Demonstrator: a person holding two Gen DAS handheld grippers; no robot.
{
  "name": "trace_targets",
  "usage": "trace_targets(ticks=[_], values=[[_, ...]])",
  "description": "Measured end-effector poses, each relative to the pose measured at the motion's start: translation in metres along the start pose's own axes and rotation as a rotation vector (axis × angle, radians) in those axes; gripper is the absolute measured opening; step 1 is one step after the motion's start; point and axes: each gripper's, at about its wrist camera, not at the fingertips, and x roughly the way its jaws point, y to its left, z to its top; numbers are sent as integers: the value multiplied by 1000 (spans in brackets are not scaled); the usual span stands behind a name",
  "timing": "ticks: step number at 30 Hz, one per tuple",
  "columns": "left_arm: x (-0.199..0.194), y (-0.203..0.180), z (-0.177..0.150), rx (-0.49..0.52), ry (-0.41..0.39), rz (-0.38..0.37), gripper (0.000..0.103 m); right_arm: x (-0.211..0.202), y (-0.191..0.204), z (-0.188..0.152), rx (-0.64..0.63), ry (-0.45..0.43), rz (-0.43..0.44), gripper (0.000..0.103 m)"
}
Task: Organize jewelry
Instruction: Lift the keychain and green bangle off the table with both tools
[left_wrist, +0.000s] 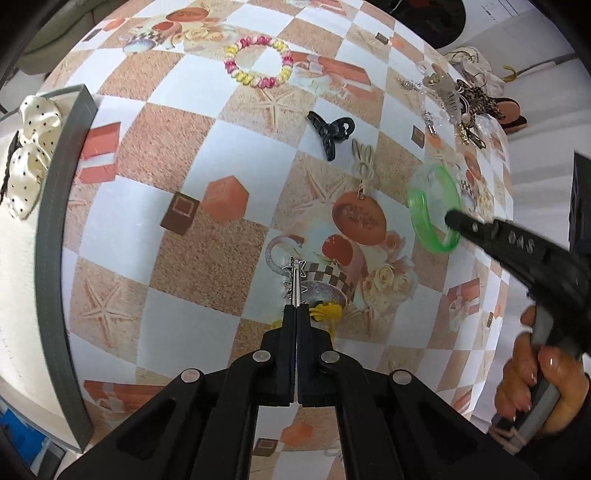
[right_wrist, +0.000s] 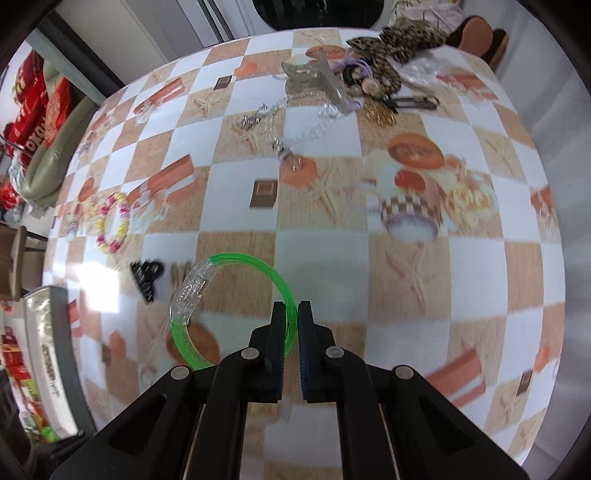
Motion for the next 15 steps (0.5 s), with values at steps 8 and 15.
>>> trace_targets(ticks=[8,15], values=[[-6,0,-3,67,-5,55,4,-14,-1,-32,17,42,33,7],[-3,-13,-2,168,-12,128,5,-31,-11,-57,39,53,51,7]])
